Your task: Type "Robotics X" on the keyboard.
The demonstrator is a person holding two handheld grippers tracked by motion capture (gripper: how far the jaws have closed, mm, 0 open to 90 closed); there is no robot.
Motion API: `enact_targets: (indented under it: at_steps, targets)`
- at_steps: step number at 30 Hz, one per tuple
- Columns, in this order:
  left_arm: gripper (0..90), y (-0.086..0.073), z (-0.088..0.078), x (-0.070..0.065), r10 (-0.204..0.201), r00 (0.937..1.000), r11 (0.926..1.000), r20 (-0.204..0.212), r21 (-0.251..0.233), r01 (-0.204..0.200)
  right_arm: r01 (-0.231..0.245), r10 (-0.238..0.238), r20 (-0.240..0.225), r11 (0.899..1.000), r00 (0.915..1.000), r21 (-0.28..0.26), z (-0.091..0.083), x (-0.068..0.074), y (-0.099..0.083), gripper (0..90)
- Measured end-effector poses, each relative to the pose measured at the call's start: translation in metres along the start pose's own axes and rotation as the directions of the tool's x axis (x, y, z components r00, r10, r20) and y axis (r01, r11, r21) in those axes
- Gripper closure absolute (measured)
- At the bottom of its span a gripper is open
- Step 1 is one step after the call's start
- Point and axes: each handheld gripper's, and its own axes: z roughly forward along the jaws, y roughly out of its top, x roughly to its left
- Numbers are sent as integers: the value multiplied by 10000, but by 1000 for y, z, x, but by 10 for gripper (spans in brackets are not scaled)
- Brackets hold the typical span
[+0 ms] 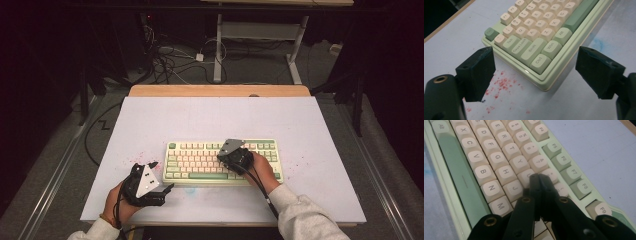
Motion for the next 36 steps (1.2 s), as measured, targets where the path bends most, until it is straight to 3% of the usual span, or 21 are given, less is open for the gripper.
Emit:
enact_targets:
  at_steps: [12, 21, 29, 36]
  targets:
    - [158, 0, 1, -1, 19, 10000, 10000, 4, 73, -19, -402, 423, 140, 9907, 9990, -1297, -22, 2, 0, 900]
    - [158, 0, 1, -1, -14, 10000, 10000, 13, 49, 14, -487, 518, 136, 9837, 9986, -1728, -36, 2, -2, 878]
    - [158, 0, 1, -1, 69, 10000, 9999, -34, 122, -69, -671, 736, 242, 9763, 9970, -2060, -43, 1, -6, 719]
    - [158, 0, 1, -1, 68, 10000, 9999, 14, 121, -68, -826, 981, 493, 9637, 9940, -2537, -50, 2, -11, 411]
